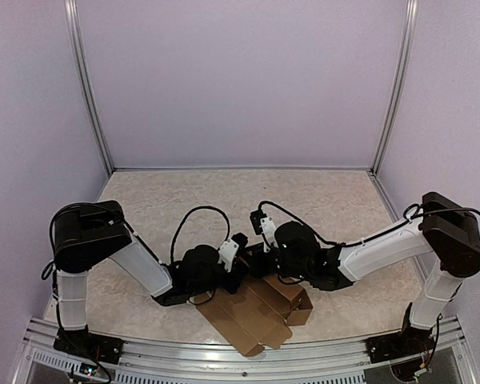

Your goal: Fold the paper box

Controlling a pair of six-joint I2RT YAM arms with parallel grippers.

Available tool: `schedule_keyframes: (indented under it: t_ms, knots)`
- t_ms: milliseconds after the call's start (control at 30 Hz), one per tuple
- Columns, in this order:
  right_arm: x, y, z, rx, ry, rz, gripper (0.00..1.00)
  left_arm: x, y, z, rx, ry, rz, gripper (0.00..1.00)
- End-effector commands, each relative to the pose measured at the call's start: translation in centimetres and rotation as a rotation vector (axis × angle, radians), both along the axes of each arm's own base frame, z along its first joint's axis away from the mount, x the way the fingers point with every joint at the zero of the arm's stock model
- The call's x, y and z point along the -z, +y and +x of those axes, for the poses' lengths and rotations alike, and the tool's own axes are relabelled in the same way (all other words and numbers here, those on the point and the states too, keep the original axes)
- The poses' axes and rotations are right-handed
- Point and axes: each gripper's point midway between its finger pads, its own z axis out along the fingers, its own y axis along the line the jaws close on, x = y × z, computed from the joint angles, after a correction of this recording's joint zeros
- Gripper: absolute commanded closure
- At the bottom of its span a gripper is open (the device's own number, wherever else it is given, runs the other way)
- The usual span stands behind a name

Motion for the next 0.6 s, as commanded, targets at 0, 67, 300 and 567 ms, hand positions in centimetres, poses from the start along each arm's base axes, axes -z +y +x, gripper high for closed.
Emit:
schedule_keyframes:
  t_ms: [0,67,300,567]
  knots:
    - [3.4,-0.5,-0.9,-0.012,0.063,-0.086,1.00,-0.4,-0.9,0.4,-0.003,-0.015,-0.025,0.87]
    - [3.4,-0.4,-0.8,-0.014,0.064,-0.088,1.00,-0.3,-0.9,0.4,-0.001,-0.015,-0.025,0.93]
    - [3.2,-0.1,-0.5,-0.002,0.063,-0.086,1.00,-0.3,-0.9,0.2,0.006,-0.013,-0.027,1.00]
    - [-0.7,-1.0,0.2,0.043,0.017,-0.076,1.00,-0.8,-0.4,0.1,-0.001,-0.025,-0.027,1.00]
